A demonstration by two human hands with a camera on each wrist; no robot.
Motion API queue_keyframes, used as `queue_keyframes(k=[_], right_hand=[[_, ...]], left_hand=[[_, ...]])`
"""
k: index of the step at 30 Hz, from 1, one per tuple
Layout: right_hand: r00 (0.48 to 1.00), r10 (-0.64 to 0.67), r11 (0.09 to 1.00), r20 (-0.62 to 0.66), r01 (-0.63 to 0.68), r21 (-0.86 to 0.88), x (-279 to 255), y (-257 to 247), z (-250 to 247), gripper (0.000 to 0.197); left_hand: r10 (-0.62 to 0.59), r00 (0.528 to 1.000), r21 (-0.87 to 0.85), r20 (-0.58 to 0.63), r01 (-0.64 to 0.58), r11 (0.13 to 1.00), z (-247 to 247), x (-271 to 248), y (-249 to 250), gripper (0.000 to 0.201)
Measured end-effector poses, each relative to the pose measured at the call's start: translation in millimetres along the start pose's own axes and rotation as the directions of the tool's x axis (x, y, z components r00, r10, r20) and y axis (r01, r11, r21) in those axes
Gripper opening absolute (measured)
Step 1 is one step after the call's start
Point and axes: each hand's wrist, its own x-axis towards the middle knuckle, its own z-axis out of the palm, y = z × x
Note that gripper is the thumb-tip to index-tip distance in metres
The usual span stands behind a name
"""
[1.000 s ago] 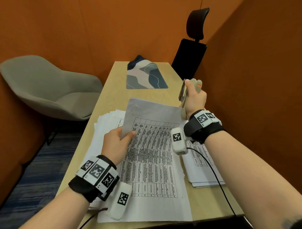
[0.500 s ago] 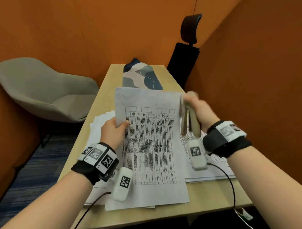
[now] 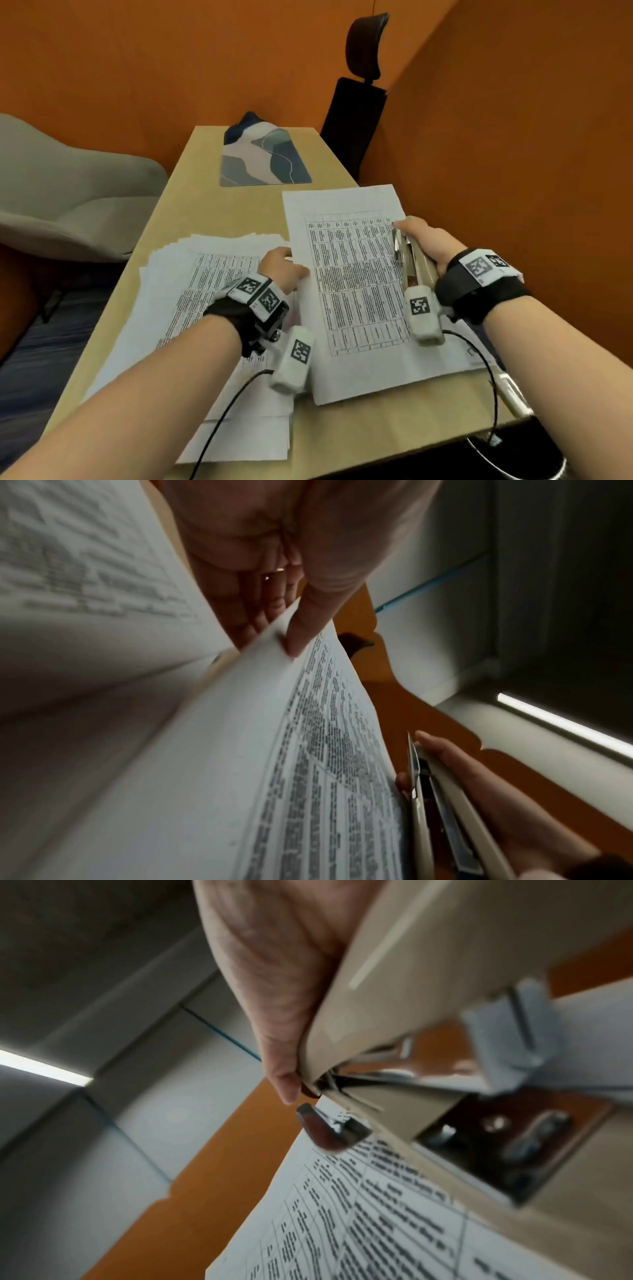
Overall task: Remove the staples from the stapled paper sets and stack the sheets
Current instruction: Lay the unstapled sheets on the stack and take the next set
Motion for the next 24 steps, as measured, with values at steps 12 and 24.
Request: queue_keyframes(k=[12,24], right_hand=[[0.983,0.166,0.846,-0.078,-0.183,-0.501,45.8,36.8,-7.8,0.053],[0.992,0.032,0.499,0.123,0.091,-0.862,32.6,3.6,30.4,0.037]], left_hand=[[-0.116,0.984,0.453,0.136,0.042,0.891,74.7,37.7,-11.7,0.004],[-0.094,0.991,0.26,0.092,0.068,0.963,36.4,34.8,9.9,0.058]])
